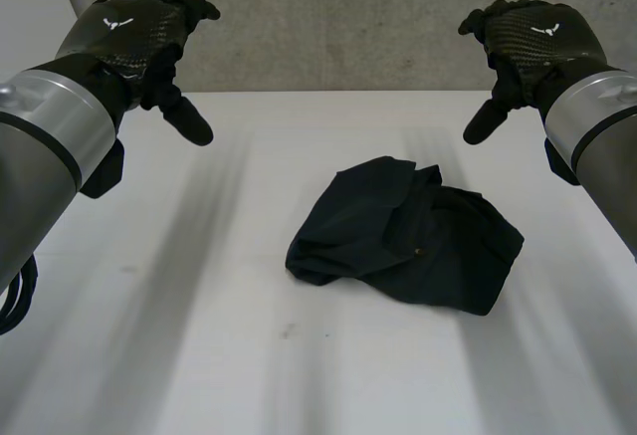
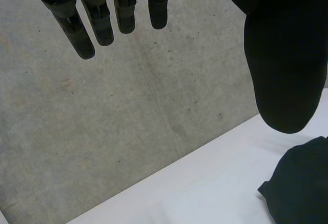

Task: Fold the shorts.

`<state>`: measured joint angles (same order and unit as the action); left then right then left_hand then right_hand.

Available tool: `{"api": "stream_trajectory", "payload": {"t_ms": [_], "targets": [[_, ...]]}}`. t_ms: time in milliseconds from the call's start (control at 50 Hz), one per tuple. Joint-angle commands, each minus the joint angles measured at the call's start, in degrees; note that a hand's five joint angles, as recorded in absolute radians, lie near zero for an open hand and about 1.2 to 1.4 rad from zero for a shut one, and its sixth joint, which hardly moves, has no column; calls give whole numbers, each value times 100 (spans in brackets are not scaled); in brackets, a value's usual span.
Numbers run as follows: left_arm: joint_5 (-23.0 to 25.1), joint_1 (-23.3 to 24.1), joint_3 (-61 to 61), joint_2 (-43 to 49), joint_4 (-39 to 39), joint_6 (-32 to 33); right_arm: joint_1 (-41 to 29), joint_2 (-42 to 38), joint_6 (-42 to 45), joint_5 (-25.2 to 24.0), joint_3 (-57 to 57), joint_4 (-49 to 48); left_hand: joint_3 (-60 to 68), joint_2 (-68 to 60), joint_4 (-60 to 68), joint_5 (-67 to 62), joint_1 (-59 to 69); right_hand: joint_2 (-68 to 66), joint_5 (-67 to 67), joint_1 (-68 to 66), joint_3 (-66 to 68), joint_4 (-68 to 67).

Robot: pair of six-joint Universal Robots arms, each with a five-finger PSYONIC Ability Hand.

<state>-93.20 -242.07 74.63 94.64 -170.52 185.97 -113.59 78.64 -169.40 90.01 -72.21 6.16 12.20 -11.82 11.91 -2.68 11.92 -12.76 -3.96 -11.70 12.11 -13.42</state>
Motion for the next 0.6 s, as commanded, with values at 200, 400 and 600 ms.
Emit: {"api": "stream_trajectory", "payload": {"t_ms": [200, 400, 600], "targets": [[109, 107, 464, 99, -437, 18, 179, -129, 529, -273, 93, 218, -114, 76, -85, 163, -86, 276, 396, 170, -211, 342], [100, 915, 782, 1679, -1211, 80, 240, -560, 1445, -730, -406, 1002, 20, -58, 49, 28, 48, 276, 396, 170, -211, 342], [100, 1083, 282, 3138, -1685, 377, 908, -639, 1392, -748, -1954, -659, 505, -543, 535, -457, 534, 276, 396, 170, -211, 342]]}}
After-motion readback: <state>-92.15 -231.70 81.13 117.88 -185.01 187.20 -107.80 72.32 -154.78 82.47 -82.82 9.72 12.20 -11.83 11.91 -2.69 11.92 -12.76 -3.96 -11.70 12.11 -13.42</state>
